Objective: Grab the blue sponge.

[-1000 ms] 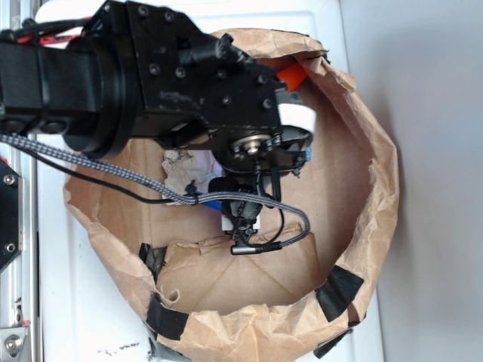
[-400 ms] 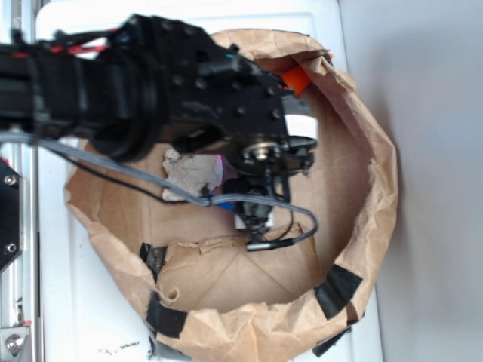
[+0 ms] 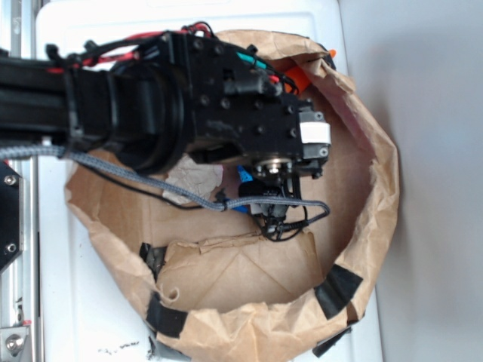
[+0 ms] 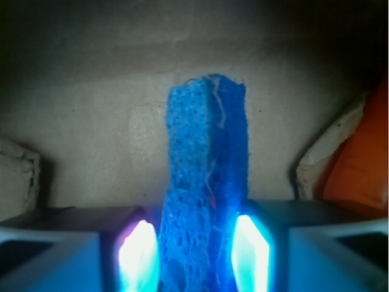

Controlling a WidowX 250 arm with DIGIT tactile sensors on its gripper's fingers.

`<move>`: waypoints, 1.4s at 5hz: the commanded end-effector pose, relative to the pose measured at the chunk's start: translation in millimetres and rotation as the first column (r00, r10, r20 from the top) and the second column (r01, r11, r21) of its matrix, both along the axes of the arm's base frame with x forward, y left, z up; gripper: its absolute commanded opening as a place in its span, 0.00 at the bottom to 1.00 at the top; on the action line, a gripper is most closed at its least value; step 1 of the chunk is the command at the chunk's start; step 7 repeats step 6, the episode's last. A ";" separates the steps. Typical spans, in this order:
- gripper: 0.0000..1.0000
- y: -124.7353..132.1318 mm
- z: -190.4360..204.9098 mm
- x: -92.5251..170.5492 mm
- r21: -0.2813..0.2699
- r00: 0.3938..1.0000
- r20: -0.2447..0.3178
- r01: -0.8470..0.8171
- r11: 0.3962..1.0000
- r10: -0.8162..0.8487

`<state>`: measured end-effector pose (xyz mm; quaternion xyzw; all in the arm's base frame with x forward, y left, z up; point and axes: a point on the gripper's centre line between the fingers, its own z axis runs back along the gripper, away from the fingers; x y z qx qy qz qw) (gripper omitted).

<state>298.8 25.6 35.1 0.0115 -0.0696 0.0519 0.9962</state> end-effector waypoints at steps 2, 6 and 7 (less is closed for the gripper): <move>0.00 -9.9 32.7 -4.3 -0.033 0.998 0.049 0.037 0.999 -0.035; 0.00 8.4 93.1 -38.5 -0.128 0.986 0.032 0.169 0.977 -0.167; 0.00 8.4 93.1 -38.5 -0.128 0.986 0.032 0.169 0.977 -0.167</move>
